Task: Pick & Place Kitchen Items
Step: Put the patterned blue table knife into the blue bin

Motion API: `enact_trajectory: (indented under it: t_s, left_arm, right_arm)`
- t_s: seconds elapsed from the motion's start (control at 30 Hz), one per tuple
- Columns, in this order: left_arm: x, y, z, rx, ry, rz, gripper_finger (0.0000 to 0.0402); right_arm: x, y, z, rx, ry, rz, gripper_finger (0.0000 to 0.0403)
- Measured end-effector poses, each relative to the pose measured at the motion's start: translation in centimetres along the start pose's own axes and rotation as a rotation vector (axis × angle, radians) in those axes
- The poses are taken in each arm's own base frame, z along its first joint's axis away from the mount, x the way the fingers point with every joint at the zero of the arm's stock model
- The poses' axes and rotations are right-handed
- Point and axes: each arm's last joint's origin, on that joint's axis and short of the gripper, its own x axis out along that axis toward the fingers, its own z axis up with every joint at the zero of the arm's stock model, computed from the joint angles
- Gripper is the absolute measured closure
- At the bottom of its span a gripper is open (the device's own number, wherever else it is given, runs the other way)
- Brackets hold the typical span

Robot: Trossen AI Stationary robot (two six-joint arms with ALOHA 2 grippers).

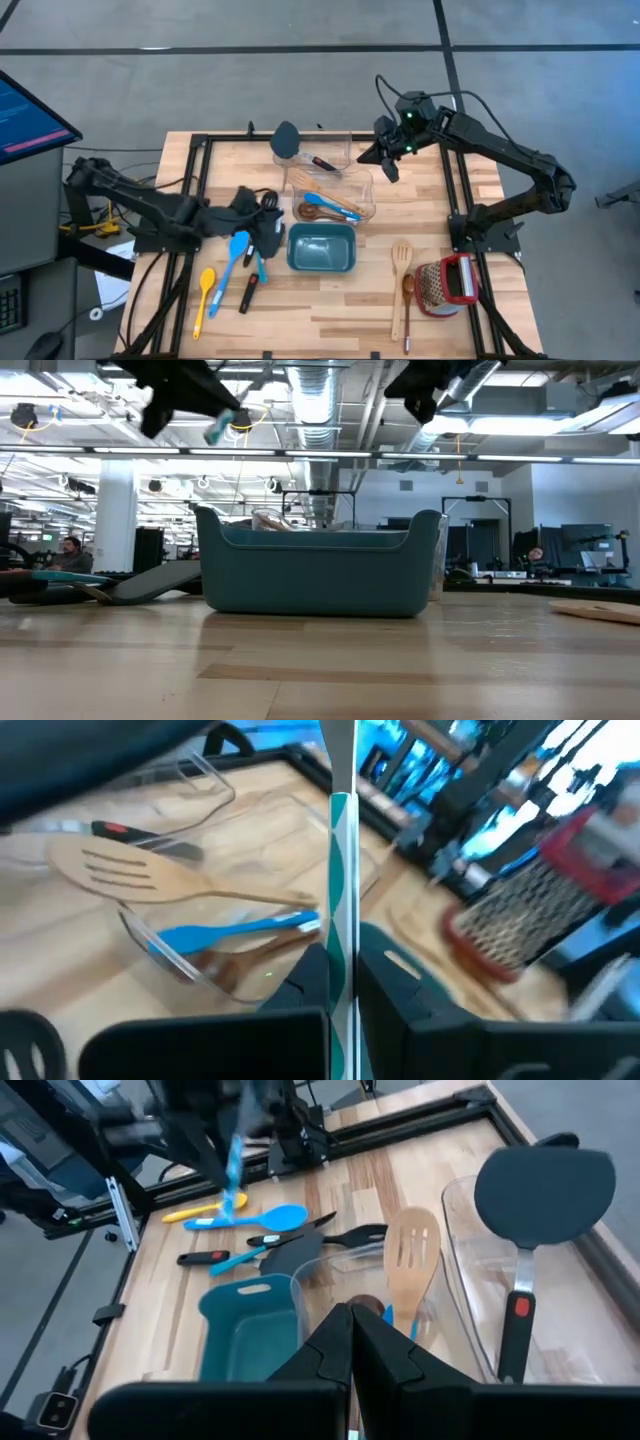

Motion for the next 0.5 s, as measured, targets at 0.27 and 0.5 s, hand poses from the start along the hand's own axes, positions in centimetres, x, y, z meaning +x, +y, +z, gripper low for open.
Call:
enact_trajectory:
  t_s: [0.27, 0.5]
  left_arm:
    - [4.4, -1.2, 0.9, 0.199, 0.101, 0.027, 0.0394]
    - [7.5, -1.1, 0.5, 0.253, 0.294, -0.03, 0.0394]
  right_arm:
    - [-2.1, 1.1, 1.5, -0.019, 0.018, -0.001, 0.0403]
    - [-2.5, 1.2, 1.8, -0.017, 0.025, -0.003, 0.0403]
